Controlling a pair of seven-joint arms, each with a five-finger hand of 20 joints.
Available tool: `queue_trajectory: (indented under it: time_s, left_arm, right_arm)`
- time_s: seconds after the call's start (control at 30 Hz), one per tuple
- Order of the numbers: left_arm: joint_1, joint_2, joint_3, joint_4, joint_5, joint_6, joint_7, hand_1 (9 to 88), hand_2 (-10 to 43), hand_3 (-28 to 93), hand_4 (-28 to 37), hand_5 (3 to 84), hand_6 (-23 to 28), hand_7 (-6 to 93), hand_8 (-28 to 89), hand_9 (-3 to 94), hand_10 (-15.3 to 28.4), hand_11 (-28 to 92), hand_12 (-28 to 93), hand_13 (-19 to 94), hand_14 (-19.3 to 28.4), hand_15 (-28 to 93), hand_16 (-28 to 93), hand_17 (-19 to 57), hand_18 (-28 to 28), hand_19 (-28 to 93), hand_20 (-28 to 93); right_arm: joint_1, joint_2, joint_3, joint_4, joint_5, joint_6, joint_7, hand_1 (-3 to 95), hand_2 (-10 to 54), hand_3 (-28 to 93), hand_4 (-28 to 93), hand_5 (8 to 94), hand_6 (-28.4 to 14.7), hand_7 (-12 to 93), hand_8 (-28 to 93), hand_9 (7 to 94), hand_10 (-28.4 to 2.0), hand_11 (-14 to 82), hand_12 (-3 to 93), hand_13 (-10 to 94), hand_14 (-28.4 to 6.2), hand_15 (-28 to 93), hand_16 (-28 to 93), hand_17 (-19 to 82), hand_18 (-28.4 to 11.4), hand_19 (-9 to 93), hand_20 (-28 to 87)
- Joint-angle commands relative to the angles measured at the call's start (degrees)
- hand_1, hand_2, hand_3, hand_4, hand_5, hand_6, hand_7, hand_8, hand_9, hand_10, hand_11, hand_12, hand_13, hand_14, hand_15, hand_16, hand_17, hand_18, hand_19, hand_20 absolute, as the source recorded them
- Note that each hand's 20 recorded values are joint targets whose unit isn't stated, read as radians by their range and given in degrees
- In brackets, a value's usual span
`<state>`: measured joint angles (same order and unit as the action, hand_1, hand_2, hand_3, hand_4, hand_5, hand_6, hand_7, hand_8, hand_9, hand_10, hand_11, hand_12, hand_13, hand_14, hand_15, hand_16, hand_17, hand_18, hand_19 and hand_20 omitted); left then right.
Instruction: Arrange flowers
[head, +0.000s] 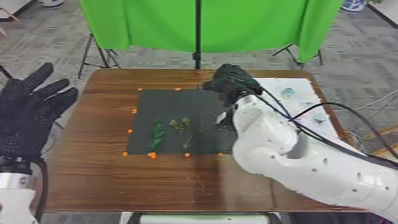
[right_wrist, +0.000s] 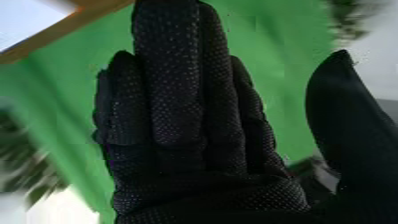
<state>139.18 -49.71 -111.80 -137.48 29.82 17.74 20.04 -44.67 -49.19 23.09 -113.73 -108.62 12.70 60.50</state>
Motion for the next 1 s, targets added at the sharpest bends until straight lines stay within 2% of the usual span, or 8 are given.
queue_trajectory:
  time_s: [0.03,0.2,0.33,0.43,0.57,0.83,1.0]
  left_arm:
    - [0.19,-1.39,1.54,-0.04,-0.61,0.48,0.1,14.8,8.6,75,-28.3,32.7,7.7,14.0,-10,30.1,19.2,24,11,23,26.3,44,-8,-8.2,25.9,62,2]
    - [-0.23,-1.44,2.45,-0.1,-0.87,0.94,-0.17,14.8,8.7,75,-28.3,32.6,7.7,14.1,-10,30.1,19.3,24,11,23,26.3,44,-7,-8.2,25.9,61,3]
    - [-0.99,-1.32,3.07,0.09,-0.86,0.81,-0.65,15.2,8.8,75,-28.3,32.6,7.8,14.1,-10,30.1,19.3,24,11,23,26.3,44,-7,-8.2,25.9,61,3]
    - [-1.09,-1.17,3.27,0.1,-0.89,0.77,-0.35,15.5,8.9,75,-28.3,32.7,7.9,14.1,-10,30.2,19.3,24,11,23,26.3,44,-7,-8.2,25.8,61,3]
    - [-2.33,-1.01,3.86,0.37,-0.8,0.59,-1.1,15.7,8.9,75,-28.3,32.7,7.9,14.2,-10,30.1,19.3,24,11,23,26.3,44,-7,-8.1,25.8,61,4]
    - [-2.11,-0.93,4.02,0.33,-0.95,0.47,-0.72,15.9,9.0,75,-28.3,32.6,8.0,14.2,-10,30.2,19.4,24,11,23,26.3,44,-7,-8.1,25.8,61,4]
    - [-2.91,-1.04,4.14,0.5,-0.95,0.67,-1.2,16.2,8.9,76,-28.3,32.7,8.0,14.3,-10,30.3,19.4,24,11,23,26.3,44,-7,-8.1,25.8,61,4]
  right_arm:
    - [-0.93,5.72,2.37,7.06,0.99,-4.46,5.11,26.8,2.0,72,-21,55.0,-7.3,10,-11,80.9,-18.0,22.7,15.0,82,-13.4,48,14,52,-20.4,93,0]
    - [-1.73,6.04,1.57,10.78,2.38,-8.17,6.75,27.3,0.8,71,-21,54.5,-7.7,9,-10,81.2,-18.0,23.3,15.2,82,-12.7,49,14,53,-19.9,93,1]
    - [-2.44,5.15,0.82,12.36,3.1,-10.77,7.03,27.7,-0.5,70,-21,54.4,-7.9,9,-10,81.5,-17.8,24.5,15.5,83,-12.3,49,14,54,-19.6,93,2]
    - [-2.29,4.03,-0.49,13.46,2.92,-12.9,7.35,27.7,-1.3,69,-21,54.4,-7.9,9,-10,81.7,-17.6,25.3,15.7,83,-12.1,50,14,54,-19.5,93,3]
    - [-2.86,2.83,-0.69,14.42,2.76,-16.07,8.42,27.7,-2.3,68,-21,54.1,-7.8,9,-10,81.7,-17.3,25.8,15.9,83,-11.8,50,15,54,-19.5,93,4]
    - [-2.95,2.41,-2.53,15.89,2.66,-18.48,9.07,28.4,-4.1,67,-21,54.2,-7.9,9,-10,82.1,-17.0,26.7,16.0,84,-11.1,52,15,55,-19.5,93,8]
    - [-2.14,1.5,-5.01,16.89,1.32,-18.45,8.36,29.3,-5.0,67,-21,56.2,-6.9,10,-10,82.0,-16.2,27.1,16.1,83,-10.9,52,15,54,-19.3,93,8]
